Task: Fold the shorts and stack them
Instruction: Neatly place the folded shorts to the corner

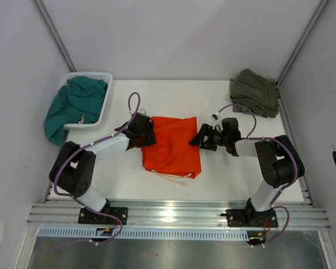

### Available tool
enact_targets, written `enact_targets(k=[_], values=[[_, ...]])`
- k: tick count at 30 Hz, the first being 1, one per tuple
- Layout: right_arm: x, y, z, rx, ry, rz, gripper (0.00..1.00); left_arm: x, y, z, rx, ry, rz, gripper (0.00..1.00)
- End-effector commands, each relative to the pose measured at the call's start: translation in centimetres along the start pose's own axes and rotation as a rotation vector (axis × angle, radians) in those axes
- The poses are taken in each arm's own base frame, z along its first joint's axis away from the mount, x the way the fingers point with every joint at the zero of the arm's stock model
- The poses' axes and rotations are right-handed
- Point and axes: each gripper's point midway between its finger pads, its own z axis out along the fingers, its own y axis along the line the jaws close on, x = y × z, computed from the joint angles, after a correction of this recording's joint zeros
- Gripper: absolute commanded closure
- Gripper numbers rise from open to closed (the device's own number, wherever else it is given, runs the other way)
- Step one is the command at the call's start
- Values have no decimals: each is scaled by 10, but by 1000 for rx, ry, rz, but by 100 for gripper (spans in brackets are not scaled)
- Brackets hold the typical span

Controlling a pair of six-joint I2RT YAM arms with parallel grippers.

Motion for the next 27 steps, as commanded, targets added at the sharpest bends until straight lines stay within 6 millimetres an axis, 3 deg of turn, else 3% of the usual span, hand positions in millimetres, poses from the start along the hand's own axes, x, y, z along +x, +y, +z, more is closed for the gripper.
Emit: enact_targets(k=[1, 7, 12, 19, 22, 23, 25, 26, 27], values=[[-14, 2, 9, -32, -29, -42, 13, -16, 5, 5, -27, -46, -3, 45], [-6, 3, 21, -65, -9, -28, 19, -15, 11, 10, -33, -56, -5, 48], [7, 9, 34, -102, 28, -11, 30, 1, 23, 24, -44, -33, -15, 56], [24, 22, 40, -151, 70, -4, 45, 13, 31, 37, -62, -22, -21, 81], [27, 20, 34, -149, 70, 12, 60, 13, 37, 39, -80, -19, -28, 84], [25, 18, 32, -145, 64, 19, 73, 12, 39, 40, -82, -20, -34, 85], [17, 18, 28, -143, 49, 33, 86, 14, 44, 44, -87, -4, -42, 90], [8, 17, 26, -144, 32, 38, 98, 12, 48, 45, -92, -4, -54, 91], [4, 17, 24, -142, 27, 43, 100, 12, 51, 46, -97, 1, -61, 91]])
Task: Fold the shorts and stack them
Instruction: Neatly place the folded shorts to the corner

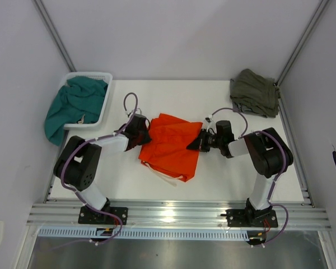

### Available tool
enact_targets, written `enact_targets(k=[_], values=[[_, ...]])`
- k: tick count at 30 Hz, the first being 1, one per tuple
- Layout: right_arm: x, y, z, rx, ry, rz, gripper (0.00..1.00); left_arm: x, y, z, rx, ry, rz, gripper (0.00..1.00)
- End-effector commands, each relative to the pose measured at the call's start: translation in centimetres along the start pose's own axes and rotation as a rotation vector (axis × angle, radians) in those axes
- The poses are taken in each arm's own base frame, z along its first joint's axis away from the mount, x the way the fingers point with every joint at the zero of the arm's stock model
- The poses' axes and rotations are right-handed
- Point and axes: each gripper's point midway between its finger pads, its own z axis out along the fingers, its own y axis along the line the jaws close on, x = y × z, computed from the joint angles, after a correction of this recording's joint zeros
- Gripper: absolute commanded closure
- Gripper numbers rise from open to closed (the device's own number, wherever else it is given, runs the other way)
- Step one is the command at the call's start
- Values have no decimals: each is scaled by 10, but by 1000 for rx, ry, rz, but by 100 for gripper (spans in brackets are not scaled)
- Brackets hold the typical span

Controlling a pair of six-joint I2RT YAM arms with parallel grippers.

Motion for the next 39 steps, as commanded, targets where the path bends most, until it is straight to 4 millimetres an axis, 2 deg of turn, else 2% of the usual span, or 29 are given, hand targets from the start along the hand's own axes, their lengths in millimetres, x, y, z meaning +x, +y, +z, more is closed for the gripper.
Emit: enact_targets(k=[1, 5, 6, 8, 9, 10, 12, 13, 14, 15, 16, 17, 18, 20, 23, 28, 30, 31, 32, 33, 35, 37, 39], values=[[-26, 13, -12, -30, -56, -20, 100, 24, 39, 11, -101, 89, -9, 91], [-53, 15, -15, 43, -80, -63, 100, 10, 39, 3, -87, 65, -31, 83], [-64, 20, -15, 53, -84, -72, 100, 6, 36, 0, -78, 57, -31, 75], [-78, 21, -15, 75, -97, -92, 100, -2, 29, -10, -49, 45, -31, 68], [-84, 18, -16, 88, -97, -84, 100, -3, 26, -13, -40, 46, -30, 60], [-99, 24, -16, 80, -119, -103, 100, -8, 22, -17, -26, 39, -33, 56], [-106, 15, -14, 100, -110, -90, 100, -12, 18, -28, -6, 32, -29, 49], [-121, 17, -16, 93, -128, -101, 100, -12, 17, -31, 0, 32, -28, 47], [-124, 7, -14, 106, -120, -89, 100, -16, 14, -39, 14, 24, -26, 46], [-127, 7, -12, 106, -115, -92, 100, -18, 13, -43, 21, 17, -25, 46], [-144, 10, -13, 107, -136, -108, 100, -17, 14, -46, 24, 16, -25, 46], [-149, 6, -12, 116, -133, -108, 100, -14, 13, -49, 35, 21, -25, 46], [-148, -5, -9, 139, -112, -83, 100, -17, 11, -56, 50, 8, -27, 45], [-160, -10, -9, 168, -106, -92, 100, -16, 10, -62, 65, 7, -28, 45], [-161, -29, -4, 220, -86, -82, 100, -14, 12, -70, 71, -4, -27, 45], [-152, -63, 6, 289, -53, -7, 99, -11, 12, -74, 86, -2, -21, 45], [-146, -71, 7, 299, -46, 19, 91, -10, 12, -73, 86, 4, -16, 45], [-143, -74, 7, 307, -43, 30, 61, -8, 13, -73, 82, 9, -16, 45], [-145, -74, 7, 304, -59, 29, 47, -9, 14, -73, 83, 6, -15, 45], [-138, -82, 6, 323, -61, 44, 31, -7, 12, -73, 89, 9, -13, 45], [-152, -74, 1, 289, -128, 30, 27, -8, 10, -73, 95, 10, -12, 45], [-156, -76, -6, 252, -153, 57, 23, -8, 8, -74, 101, 8, -8, 45], [-169, -74, -13, 209, -193, 70, 22, -9, 6, -75, 101, 6, -5, 45]])
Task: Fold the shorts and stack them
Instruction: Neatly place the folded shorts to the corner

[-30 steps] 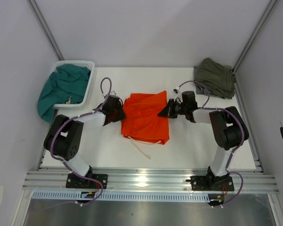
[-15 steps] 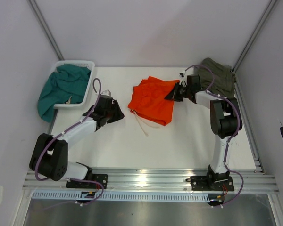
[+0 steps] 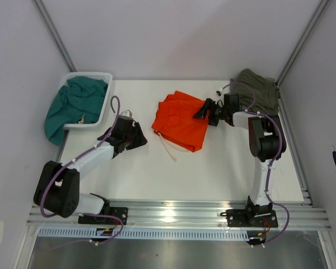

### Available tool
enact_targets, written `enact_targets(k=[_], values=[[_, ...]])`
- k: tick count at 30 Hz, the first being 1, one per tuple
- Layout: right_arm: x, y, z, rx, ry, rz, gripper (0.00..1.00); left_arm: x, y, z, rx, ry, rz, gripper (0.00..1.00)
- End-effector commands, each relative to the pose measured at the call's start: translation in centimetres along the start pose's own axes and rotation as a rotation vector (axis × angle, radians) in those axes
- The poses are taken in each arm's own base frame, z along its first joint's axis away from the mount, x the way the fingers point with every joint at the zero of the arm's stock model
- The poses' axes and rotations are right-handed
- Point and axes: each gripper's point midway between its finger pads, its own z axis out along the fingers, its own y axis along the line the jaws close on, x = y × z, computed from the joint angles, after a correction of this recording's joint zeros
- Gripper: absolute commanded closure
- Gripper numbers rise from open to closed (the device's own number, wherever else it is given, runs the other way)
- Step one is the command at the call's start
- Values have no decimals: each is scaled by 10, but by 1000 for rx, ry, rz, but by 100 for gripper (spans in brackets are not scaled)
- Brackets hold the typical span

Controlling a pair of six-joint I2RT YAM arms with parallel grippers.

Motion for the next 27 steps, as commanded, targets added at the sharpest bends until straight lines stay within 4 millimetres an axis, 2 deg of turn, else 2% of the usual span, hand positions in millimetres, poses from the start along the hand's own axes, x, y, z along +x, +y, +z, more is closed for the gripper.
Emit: enact_targets(k=[1, 7, 9, 11, 13, 17, 21, 22, 23, 25, 26, 27], values=[[-15, -18, -11, -3, -65, 62, 21, -5, -9, -7, 34, -16, 28, 45], [-31, -27, -3, -36, -129, 77, 22, -4, -10, -7, 32, -16, 35, 45], [-29, -31, 3, -44, -124, 82, 24, -4, -10, -7, 30, -15, 36, 45], [-35, -28, 7, -62, -130, 67, 25, -4, -10, -7, 30, -17, 36, 45], [-31, -30, 13, -58, -108, 70, 25, -4, -10, -8, 27, -19, 38, 45], [-30, -22, 19, -63, -100, 43, 25, -4, -9, -8, 25, -21, 38, 45], [-35, -22, 23, -57, -113, 30, 32, -2, -8, -8, 23, -19, 38, 45], [-35, -26, 26, -51, -108, 36, 37, -2, -8, -8, 24, -18, 38, 45], [-38, -27, 26, -55, -108, 35, 55, -2, -9, -8, 26, -17, 40, 45], [-49, -30, 29, -39, -118, 33, 72, -2, -8, -9, 23, -21, 39, 45], [-52, -32, 30, -27, -119, 18, 87, -2, -9, -10, 25, -22, 41, 45], [-55, -34, 30, -13, -117, 15, 92, -2, -9, -11, 23, -22, 43, 45]])
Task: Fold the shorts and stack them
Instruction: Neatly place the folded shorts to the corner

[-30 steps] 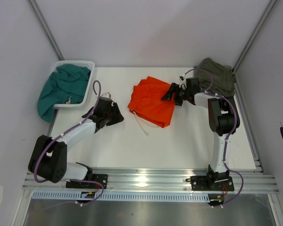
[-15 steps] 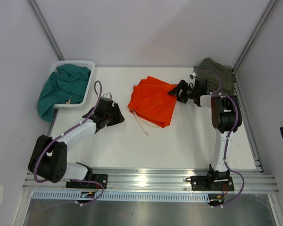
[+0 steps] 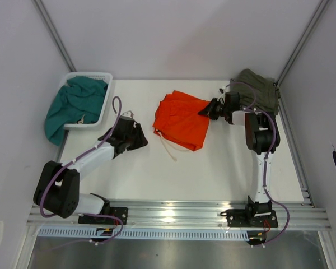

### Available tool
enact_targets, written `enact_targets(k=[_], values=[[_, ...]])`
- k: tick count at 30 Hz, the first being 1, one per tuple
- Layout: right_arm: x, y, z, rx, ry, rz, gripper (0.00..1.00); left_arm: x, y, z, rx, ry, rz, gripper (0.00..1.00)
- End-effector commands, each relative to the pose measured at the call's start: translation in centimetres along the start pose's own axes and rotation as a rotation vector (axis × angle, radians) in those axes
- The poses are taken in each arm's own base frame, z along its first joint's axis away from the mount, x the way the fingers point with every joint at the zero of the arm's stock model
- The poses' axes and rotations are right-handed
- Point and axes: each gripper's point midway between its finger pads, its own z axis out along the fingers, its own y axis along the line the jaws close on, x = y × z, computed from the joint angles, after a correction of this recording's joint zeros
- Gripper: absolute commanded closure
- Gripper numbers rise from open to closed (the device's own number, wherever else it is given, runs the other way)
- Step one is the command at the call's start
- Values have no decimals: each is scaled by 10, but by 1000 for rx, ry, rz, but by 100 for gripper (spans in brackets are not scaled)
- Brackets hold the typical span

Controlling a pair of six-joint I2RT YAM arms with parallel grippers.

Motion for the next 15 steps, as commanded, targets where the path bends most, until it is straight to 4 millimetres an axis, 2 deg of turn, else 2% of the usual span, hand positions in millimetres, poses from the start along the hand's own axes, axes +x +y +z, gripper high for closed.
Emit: enact_targets(k=[1, 3, 7, 8, 10, 11, 13, 15], values=[[-23, -2, 4, 37, -27, -53, 96, -8, -4, -10, 13, -42, 25, 45], [-32, -2, 4, 60, -41, -97, 100, -8, -3, -13, 12, -49, 26, 45], [-47, 7, 3, 73, -47, -143, 100, -7, -2, -16, 12, -54, 24, 45], [-57, 14, 3, 65, -61, -161, 100, -7, -2, -17, 14, -55, 24, 45], [-60, 13, 5, 72, -54, -170, 100, -7, -3, -17, 18, -58, 23, 45], [-73, 21, 5, 61, -76, -191, 100, -7, -3, -17, 20, -56, 23, 45], [-78, 16, 6, 78, -62, -173, 100, -6, -3, -18, 18, -54, 27, 45], [-100, 18, 3, 85, -80, -165, 100, -7, -3, -18, 17, -56, 30, 45]])
